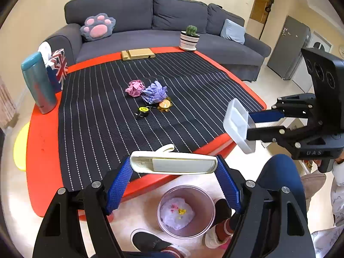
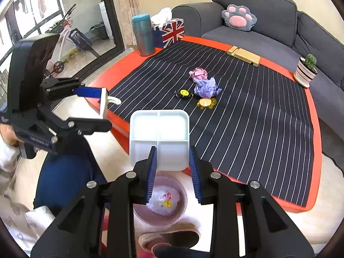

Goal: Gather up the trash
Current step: 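Carry the clear box over the pink bin and open the right gripper while left holds strip, then lower the white strip over the bin and open the left gripper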

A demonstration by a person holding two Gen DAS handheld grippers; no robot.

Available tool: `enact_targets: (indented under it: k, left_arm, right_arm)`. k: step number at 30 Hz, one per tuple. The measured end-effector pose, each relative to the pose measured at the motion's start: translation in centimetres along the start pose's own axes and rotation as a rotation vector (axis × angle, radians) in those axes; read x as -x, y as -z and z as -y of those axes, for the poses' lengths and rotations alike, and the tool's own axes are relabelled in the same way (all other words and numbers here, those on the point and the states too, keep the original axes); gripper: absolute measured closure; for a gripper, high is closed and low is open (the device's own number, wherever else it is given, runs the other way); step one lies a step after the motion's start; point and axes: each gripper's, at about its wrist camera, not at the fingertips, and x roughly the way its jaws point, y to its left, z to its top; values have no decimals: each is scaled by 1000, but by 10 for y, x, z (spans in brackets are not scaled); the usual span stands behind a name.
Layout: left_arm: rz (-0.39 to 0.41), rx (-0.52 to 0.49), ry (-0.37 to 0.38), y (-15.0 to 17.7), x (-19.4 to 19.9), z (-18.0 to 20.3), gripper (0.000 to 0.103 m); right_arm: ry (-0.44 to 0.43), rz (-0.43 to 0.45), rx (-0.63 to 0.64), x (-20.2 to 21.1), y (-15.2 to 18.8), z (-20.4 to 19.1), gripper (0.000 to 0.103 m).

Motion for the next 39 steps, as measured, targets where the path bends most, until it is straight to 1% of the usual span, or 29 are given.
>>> enact_targets:
  k: [4, 10, 15, 16, 17, 18, 20, 22, 26, 31, 39]
  left_arm:
    - [5, -7, 6, 5, 8, 6, 29]
    - [10, -3, 13, 11, 16, 11, 29]
    - [5, -1, 14, 15, 16, 10, 29]
    - [4, -2, 15, 16, 16, 11, 29]
    - [5, -3, 16, 16, 17, 11, 29]
    - [7, -4, 17, 15, 17, 12, 29]
    - [9, -6, 19, 16, 18, 13, 29]
    - [7, -8, 21, 16, 18, 13, 29]
    - [0, -14, 27, 19, 18, 15, 29]
    - [-3, -22, 37, 20, 17, 19, 29]
    - [-8, -47, 50, 21, 17, 31, 29]
  right_arm:
    - [-12, -16, -3, 4, 16, -7, 74]
    - [-61, -53, -13, -2, 39, -19, 74]
    - [-94, -69, -18, -8, 47, -24, 73]
    - [-93, -68, -16, -9, 46, -25, 62]
    - [-93, -67, -16, -8, 46, -25, 37]
    - [-90, -55, -21, -7, 46, -25, 29]
    - [-84, -38, -38, -4, 44, -23, 18]
    - [-65, -26, -55, -2, 43, -20, 14]
    - [-50, -10, -83, 4, 42, -14, 10]
    - [-23, 3, -115, 8, 42, -8, 9]
    - [-19, 31, -140, 20, 44, -4, 7]
